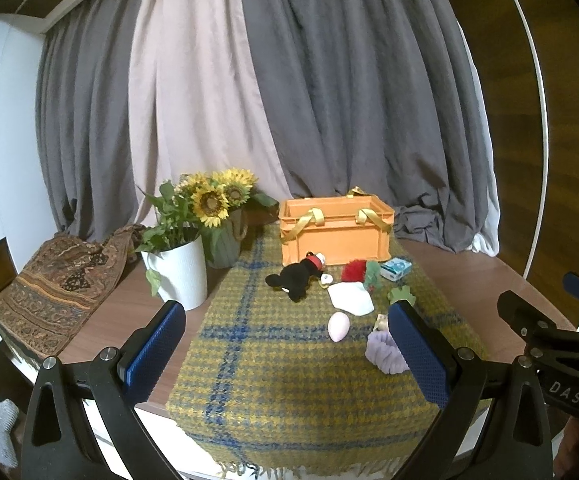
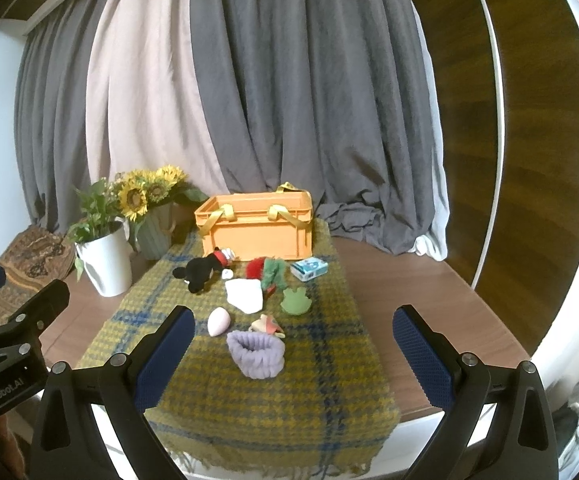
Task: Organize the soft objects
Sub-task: 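Grasp the pink sponge with the left tool while the right tool grasps the lavender headband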
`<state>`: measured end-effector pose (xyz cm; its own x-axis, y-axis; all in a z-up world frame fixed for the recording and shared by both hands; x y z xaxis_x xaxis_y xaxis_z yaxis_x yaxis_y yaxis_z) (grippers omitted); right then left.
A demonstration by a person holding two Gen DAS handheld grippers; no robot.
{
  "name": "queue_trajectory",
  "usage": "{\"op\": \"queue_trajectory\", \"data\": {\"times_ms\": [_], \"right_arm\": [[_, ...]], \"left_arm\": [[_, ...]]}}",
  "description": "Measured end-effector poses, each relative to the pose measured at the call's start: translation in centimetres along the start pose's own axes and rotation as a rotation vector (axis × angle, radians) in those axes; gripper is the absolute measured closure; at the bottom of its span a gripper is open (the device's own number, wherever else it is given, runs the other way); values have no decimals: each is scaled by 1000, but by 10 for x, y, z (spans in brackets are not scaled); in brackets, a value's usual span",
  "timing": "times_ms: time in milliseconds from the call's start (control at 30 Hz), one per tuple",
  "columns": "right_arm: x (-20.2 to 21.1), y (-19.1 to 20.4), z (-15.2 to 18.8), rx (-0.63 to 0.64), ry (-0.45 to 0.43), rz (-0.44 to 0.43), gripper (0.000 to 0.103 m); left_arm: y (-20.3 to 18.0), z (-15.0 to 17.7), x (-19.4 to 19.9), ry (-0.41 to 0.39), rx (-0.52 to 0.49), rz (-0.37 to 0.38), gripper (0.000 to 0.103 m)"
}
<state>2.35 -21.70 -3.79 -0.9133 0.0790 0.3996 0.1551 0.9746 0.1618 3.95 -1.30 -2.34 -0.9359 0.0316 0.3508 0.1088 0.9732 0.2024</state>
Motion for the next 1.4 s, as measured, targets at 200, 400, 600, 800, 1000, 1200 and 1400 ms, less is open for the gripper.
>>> {"op": "queue_trajectory", "data": {"times_ms": [200, 400, 600, 800, 1000, 1200, 1400], "right_arm": [[-23, 3, 8, -8, 45, 4, 2], [-61, 11, 17, -18, 106, 23, 2], [-106, 20, 32, -21, 200, 59, 2], [-151, 25, 55, -52, 315, 79, 5], [-180, 28, 75, -75, 407, 105, 11], [-201, 28, 96, -75, 488, 127, 20], [-216, 26, 100, -69, 499, 142, 26]], "left_arm": [[0, 2, -24, 30, -29, 42, 0], [0, 2, -69, 80, -62, 116, 2], [-6, 6, -123, 149, -121, 196, 7], [-15, 17, -172, 224, -181, 286, 12], [-29, 33, -211, 299, -235, 380, 15], [-45, 47, -241, 353, -293, 468, 17], [-62, 56, -269, 395, -305, 544, 21]]}}
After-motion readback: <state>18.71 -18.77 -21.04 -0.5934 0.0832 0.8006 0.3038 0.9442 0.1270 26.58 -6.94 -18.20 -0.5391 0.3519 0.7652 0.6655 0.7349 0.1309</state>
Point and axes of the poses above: each gripper's, at about its wrist camera, not at the fingertips, and x roughly against the way its jaws point, y to its left, z to its underside, the point moved 5 cm from there along -x, roughly the way its jaws point, and after that the axes turned 8 degrees about -x, right-handed, at the moved point
